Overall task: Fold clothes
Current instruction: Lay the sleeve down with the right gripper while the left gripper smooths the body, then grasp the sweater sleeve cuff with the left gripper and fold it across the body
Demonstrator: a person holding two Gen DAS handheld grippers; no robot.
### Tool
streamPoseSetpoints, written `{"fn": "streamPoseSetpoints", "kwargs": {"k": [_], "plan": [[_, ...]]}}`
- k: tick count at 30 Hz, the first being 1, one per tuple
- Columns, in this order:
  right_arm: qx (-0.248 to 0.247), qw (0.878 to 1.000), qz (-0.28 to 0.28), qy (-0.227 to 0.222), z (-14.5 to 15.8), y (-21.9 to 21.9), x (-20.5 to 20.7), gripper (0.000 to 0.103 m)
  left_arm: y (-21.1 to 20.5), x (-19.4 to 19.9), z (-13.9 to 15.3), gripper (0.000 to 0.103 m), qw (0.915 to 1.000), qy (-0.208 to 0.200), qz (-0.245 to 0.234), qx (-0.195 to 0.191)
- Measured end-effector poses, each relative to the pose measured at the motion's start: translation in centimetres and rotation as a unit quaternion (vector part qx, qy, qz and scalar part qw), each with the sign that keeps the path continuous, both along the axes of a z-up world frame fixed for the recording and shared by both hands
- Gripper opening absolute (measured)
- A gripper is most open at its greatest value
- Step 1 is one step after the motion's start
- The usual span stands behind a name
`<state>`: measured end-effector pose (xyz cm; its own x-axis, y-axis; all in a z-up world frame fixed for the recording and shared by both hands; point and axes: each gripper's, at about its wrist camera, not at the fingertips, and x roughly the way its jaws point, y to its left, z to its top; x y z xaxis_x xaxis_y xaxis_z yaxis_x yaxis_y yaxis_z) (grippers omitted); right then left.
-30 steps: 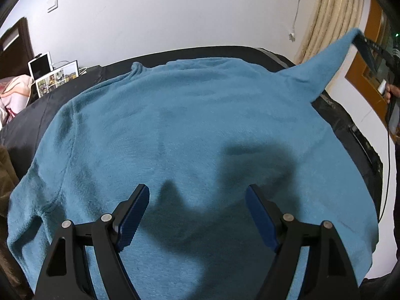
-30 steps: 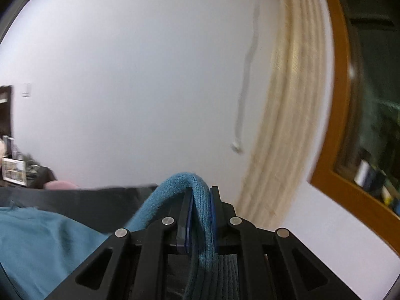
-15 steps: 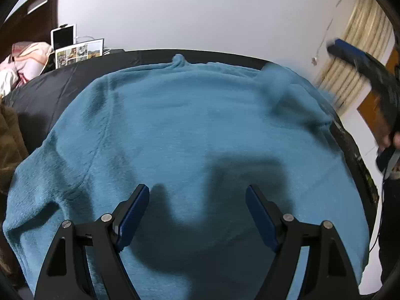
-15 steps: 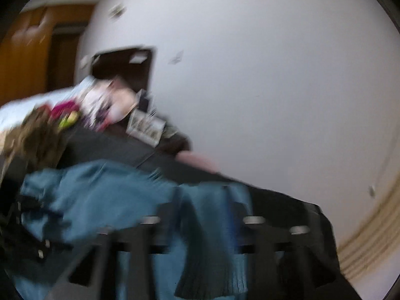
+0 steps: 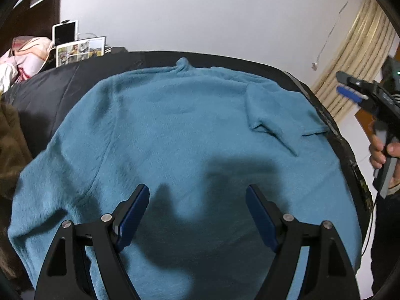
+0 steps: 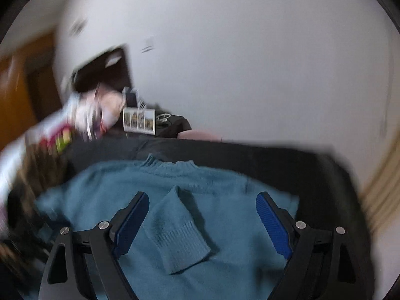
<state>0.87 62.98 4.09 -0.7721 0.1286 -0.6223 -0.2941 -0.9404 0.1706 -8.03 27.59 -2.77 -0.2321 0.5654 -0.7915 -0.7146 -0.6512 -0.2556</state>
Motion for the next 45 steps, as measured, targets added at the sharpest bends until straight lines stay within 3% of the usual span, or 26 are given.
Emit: {"fn": "streamPoseSetpoints", "kwargs": {"k": [2,7,13,18,22,29,31,34,36,38,41,45], "plan": [[-0.053,0.998,-0.034,0.003,-1.0,2.5,0.6,0.089,1.8,0.8,1.0,0.083,0.9997,0.011,-0.023,0.000],[-0.055,0.996,-0.072,-0.008,-2.9,3.6,0.9,0.089,7.6,3.9,2.6,0.083,0.9951,0.034,-0.093,-0.005],[-0.084,0.992,-0.090,0.002,-5.3,5.2,1.6,0.089,15.1,6.7,1.2,0.083,0.9862,0.060,-0.152,-0.026],[-0.096,0.990,-0.102,0.015,-6.2,6.4,1.9,0.089,18.4,6.5,-1.0,0.083,0.9853,0.069,-0.149,-0.048],[-0.089,0.990,-0.109,0.020,-6.8,6.8,2.2,0.089,18.7,5.6,-2.2,0.083,0.9886,0.052,-0.134,-0.045],[-0.071,0.992,-0.100,0.010,-7.5,6.4,1.6,0.089,18.9,6.0,-2.3,0.083,0.9856,0.072,-0.143,-0.055],[-0.066,0.993,-0.097,0.008,-7.6,6.1,1.5,0.089,18.9,6.0,-2.4,0.078,0.9854,0.083,-0.136,-0.060],[-0.050,0.994,-0.101,0.002,-7.8,5.8,1.3,0.089,18.6,5.3,-2.1,0.054,0.9883,0.087,-0.111,-0.058],[-0.042,0.994,-0.105,-0.002,-8.0,5.7,1.3,0.089,17.8,4.1,-2.0,0.030,0.9924,0.068,-0.094,-0.042],[-0.034,0.994,-0.107,-0.008,-8.3,5.6,1.2,0.089,16.9,2.9,-1.8,0.017,0.9958,0.046,-0.075,-0.023],[-0.020,0.994,-0.110,-0.018,-8.7,5.4,0.9,0.089,15.4,1.3,-1.2,0.015,0.9985,0.011,-0.050,0.020],[-0.002,0.994,-0.111,-0.026,-9.0,5.0,0.7,0.089,13.2,0.2,0.3,0.014,0.9973,-0.006,-0.027,0.067]]}}
